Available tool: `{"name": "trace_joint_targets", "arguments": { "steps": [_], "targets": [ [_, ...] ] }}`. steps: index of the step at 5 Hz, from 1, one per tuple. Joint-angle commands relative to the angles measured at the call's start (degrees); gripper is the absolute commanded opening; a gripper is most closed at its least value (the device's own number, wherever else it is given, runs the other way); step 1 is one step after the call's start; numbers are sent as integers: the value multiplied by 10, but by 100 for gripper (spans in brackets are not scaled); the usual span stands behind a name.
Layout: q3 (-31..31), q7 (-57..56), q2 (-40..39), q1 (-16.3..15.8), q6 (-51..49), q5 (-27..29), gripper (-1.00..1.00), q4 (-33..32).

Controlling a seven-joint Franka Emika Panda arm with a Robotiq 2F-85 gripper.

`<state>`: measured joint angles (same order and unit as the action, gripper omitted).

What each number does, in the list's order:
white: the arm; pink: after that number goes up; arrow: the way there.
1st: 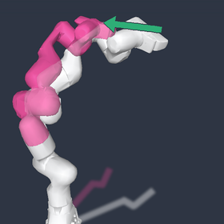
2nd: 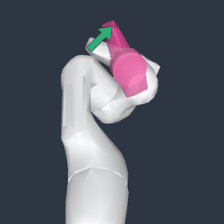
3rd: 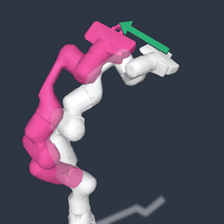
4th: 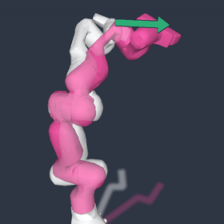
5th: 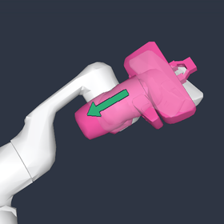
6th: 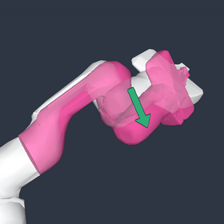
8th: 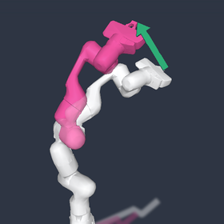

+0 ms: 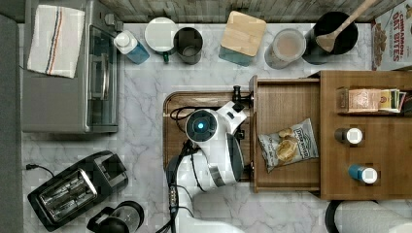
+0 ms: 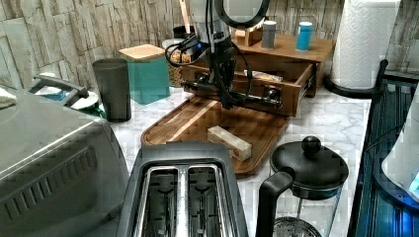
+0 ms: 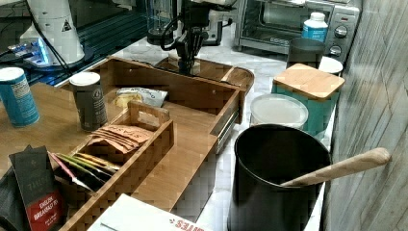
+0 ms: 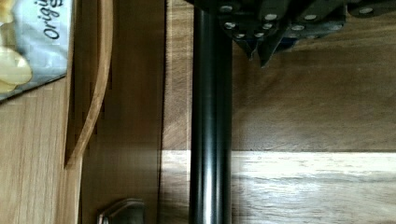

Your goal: Close the drawer.

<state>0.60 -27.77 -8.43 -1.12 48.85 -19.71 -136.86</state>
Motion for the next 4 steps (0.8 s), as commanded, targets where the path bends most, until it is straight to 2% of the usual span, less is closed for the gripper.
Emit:
{"name": "trace_joint_targets", "arguments": {
  "steps": [1,2,3,4],
  "targets": [
    [-58,-208,17,87,44,50,-100,17],
    [-80,-241,8,112,32,89,-100,42],
    [-110,-270,9,130,35,94,-100,58],
    [-122,-328,-16,165,68,139,-100,76]
  ]
}}
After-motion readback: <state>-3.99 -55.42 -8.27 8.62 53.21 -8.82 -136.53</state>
